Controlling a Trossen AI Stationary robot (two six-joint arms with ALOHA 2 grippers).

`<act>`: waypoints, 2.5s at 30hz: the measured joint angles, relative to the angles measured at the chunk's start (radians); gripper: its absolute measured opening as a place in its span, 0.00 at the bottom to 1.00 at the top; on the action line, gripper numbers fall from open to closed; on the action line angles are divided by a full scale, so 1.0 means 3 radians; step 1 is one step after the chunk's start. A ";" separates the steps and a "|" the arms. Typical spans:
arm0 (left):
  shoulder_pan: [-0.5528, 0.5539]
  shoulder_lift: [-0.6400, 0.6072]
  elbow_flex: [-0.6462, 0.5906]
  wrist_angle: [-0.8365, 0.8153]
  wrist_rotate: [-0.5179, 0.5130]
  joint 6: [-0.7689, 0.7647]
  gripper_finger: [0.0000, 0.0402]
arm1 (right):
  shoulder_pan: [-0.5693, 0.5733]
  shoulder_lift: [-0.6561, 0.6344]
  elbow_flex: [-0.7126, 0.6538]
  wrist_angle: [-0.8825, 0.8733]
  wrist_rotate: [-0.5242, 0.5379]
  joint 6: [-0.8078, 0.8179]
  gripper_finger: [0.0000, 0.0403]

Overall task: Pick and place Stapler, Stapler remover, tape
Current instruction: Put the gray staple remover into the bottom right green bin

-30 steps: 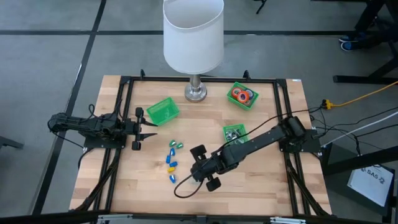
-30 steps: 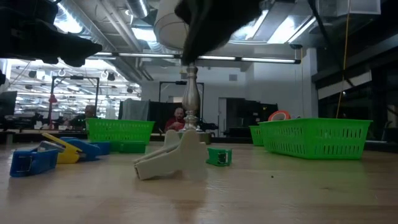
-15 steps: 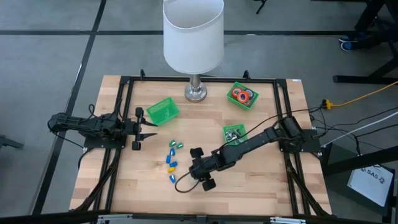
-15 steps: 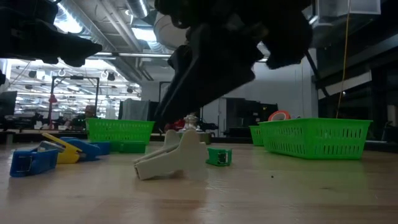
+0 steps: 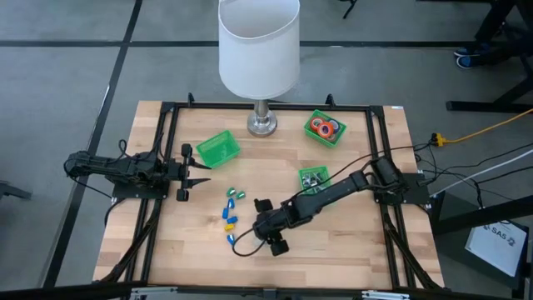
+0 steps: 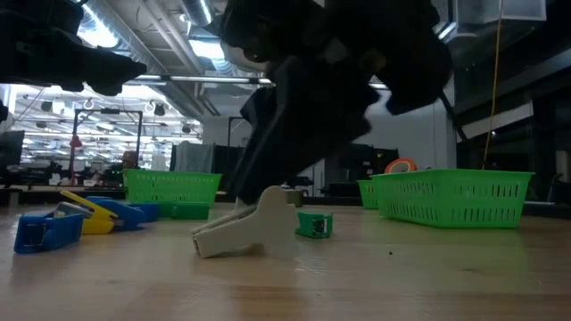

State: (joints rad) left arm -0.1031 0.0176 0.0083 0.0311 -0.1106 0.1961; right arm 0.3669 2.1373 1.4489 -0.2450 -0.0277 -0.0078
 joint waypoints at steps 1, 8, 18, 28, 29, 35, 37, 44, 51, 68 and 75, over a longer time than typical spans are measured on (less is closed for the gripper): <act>0.0001 0.0000 0.0001 0.0000 -0.0001 0.0000 0.39 | -0.0002 0.0020 0.0003 0.0031 0.0000 -0.0003 0.39; 0.0000 0.0000 0.0000 0.0000 -0.0001 0.0000 0.39 | -0.0004 0.0051 0.0002 -0.0006 -0.0056 -0.0085 0.18; 0.0000 0.0000 0.0000 0.0000 -0.0001 0.0000 0.39 | -0.0014 0.0044 0.0011 -0.0003 -0.0229 -0.0075 0.03; 0.0000 0.0000 0.0000 0.0000 -0.0001 0.0000 0.39 | -0.0013 -0.0176 -0.0011 -0.0158 -0.0235 -0.0291 0.01; 0.0001 0.0000 0.0000 0.0001 -0.0001 0.0000 0.39 | -0.0019 -0.0213 -0.0011 -0.0157 -0.0235 -0.0339 0.01; 0.0001 -0.0001 0.0001 0.0000 0.0000 0.0000 0.39 | -0.0109 -0.0572 -0.0266 -0.0112 -0.0235 -0.0528 0.01; 0.0000 -0.0001 0.0000 0.0000 -0.0001 0.0000 0.39 | -0.0157 -0.0730 -0.0460 0.0024 -0.0234 -0.0535 0.01; 0.0001 0.0000 0.0000 0.0003 0.0003 0.0000 0.39 | -0.0345 -0.1314 -0.1221 0.0469 -0.0236 -0.0432 0.01; 0.0001 0.0000 0.0000 0.0001 0.0002 0.0000 0.39 | -0.0649 -0.1967 -0.1622 0.0294 -0.0235 -0.0322 0.01; 0.0000 0.0003 0.0000 0.0000 0.0003 0.0000 0.39 | -0.1271 -0.2524 -0.1767 -0.1240 -0.0270 0.0263 0.01; 0.0000 0.0003 0.0000 0.0000 0.0002 0.0000 0.39 | -0.1297 -0.2524 -0.1794 -0.1437 -0.0175 0.0683 0.01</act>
State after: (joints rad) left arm -0.1032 0.0185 0.0083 0.0312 -0.1101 0.1962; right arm -0.0223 1.3800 0.9108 -0.6762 -0.0802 0.1972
